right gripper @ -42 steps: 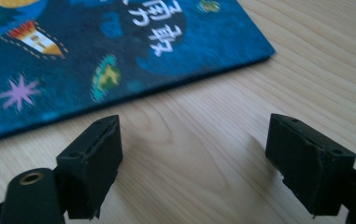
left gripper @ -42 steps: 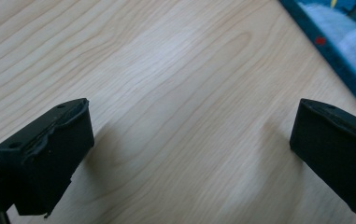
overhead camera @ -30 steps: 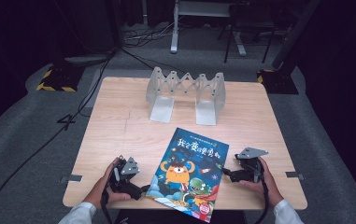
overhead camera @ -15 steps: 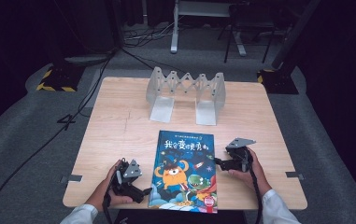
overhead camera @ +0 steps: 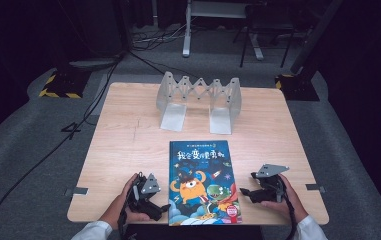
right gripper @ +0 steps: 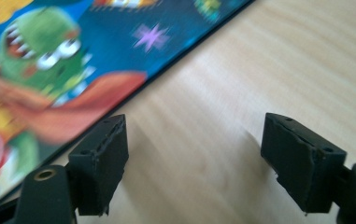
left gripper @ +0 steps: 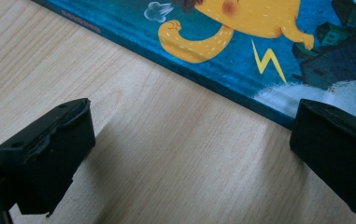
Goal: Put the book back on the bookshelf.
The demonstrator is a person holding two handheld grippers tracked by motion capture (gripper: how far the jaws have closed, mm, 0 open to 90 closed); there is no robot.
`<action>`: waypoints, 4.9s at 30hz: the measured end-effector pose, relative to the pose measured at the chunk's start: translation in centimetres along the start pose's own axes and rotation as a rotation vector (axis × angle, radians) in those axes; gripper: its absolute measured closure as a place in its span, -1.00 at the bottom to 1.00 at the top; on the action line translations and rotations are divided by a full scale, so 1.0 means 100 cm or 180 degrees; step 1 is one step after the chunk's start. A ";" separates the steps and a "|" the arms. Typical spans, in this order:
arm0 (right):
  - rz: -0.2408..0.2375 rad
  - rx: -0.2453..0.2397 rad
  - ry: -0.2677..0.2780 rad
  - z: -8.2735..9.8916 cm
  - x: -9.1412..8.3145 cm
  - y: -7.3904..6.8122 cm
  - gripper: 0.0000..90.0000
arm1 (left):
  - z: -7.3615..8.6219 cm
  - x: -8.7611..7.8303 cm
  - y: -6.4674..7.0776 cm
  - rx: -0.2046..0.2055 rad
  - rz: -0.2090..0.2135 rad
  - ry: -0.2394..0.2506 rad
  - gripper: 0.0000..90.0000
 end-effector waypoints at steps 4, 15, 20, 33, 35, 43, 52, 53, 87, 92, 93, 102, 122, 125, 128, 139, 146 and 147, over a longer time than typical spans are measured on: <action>-0.0103 -0.0110 -0.0095 0.006 -0.009 -0.010 -0.54 | -0.002 0.003 0.003 -0.0008 -0.0003 0.0005 -0.99; -0.0101 -0.0080 -0.0051 0.004 -0.008 -0.018 -0.55 | -0.011 0.010 0.004 -0.0042 -0.0029 0.0009 -1.00; -0.0029 0.0036 -0.0050 0.001 -0.006 -0.014 -0.52 | -0.014 0.012 0.000 -0.0075 -0.0056 0.0014 -1.00; 0.0170 0.0177 -0.0060 -0.004 0.004 0.005 -0.47 | -0.029 0.021 -0.015 -0.0281 -0.0234 0.0060 -1.00; 0.0106 0.0136 -0.0094 -0.005 0.002 0.004 -0.35 | -0.028 0.020 -0.015 -0.0284 -0.0262 0.0068 -0.99; -0.0280 -0.0202 -0.0622 -0.006 -0.017 -0.020 -0.38 | -0.023 0.018 -0.005 -0.0188 -0.0171 0.0048 -0.98; -0.0470 -0.0282 -0.0991 -0.008 -0.027 -0.038 -0.22 | -0.023 0.019 -0.001 -0.0195 -0.0176 0.0051 -0.99; -0.0485 -0.0274 -0.1004 -0.009 -0.028 -0.039 -0.17 | -0.023 0.019 -0.001 -0.0201 -0.0179 0.0051 -0.99; -0.0510 -0.0430 -0.1176 -0.015 -0.031 -0.054 0.39 | -0.025 0.022 0.004 -0.0190 -0.0168 0.0048 -0.99; -0.0603 -0.0518 -0.1435 -0.022 -0.030 -0.056 0.43 | -0.025 0.022 0.006 -0.0196 -0.0182 0.0043 -0.99; -0.0617 -0.0522 -0.1458 -0.023 -0.029 -0.056 0.50 | -0.025 0.023 0.007 -0.0201 -0.0184 0.0050 -0.99; -0.0576 -0.0512 -0.1407 -0.023 -0.029 -0.055 0.70 | -0.025 0.023 0.008 -0.0203 -0.0186 0.0047 -0.99; -0.0704 -0.0171 -0.0212 -0.003 -0.028 -0.050 0.34 | -0.024 0.021 0.003 -0.0210 -0.0179 0.0049 -0.99; -0.0765 -0.0124 -0.0121 -0.003 -0.027 -0.048 0.22 | -0.024 0.021 0.003 -0.0209 -0.0180 0.0048 -0.99; -0.0842 -0.0059 -0.0040 -0.004 -0.025 -0.046 0.06 | -0.024 0.020 0.003 -0.0211 -0.0183 0.0043 -0.99; -0.1156 0.0105 0.0349 -0.006 -0.025 -0.037 -0.18 | -0.024 0.020 0.003 -0.0209 -0.0183 0.0046 -0.99; -0.1230 0.0259 0.0598 -0.012 -0.025 -0.024 -0.24 | -0.024 0.020 0.003 -0.0209 -0.0183 0.0046 -0.99; -0.1254 0.0270 0.0619 -0.014 -0.024 -0.022 -0.24 | -0.024 0.021 0.003 -0.0209 -0.0181 0.0047 -0.99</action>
Point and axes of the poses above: each handheld gripper's, and its own axes: x roughly forward along the jaws, z roughly out of its underside, y roughly to its right, the point moved 2 cm from there along x, roughly forward along the jaws, and after that the axes turned 14 degrees about -x, right-handed, at the moved point
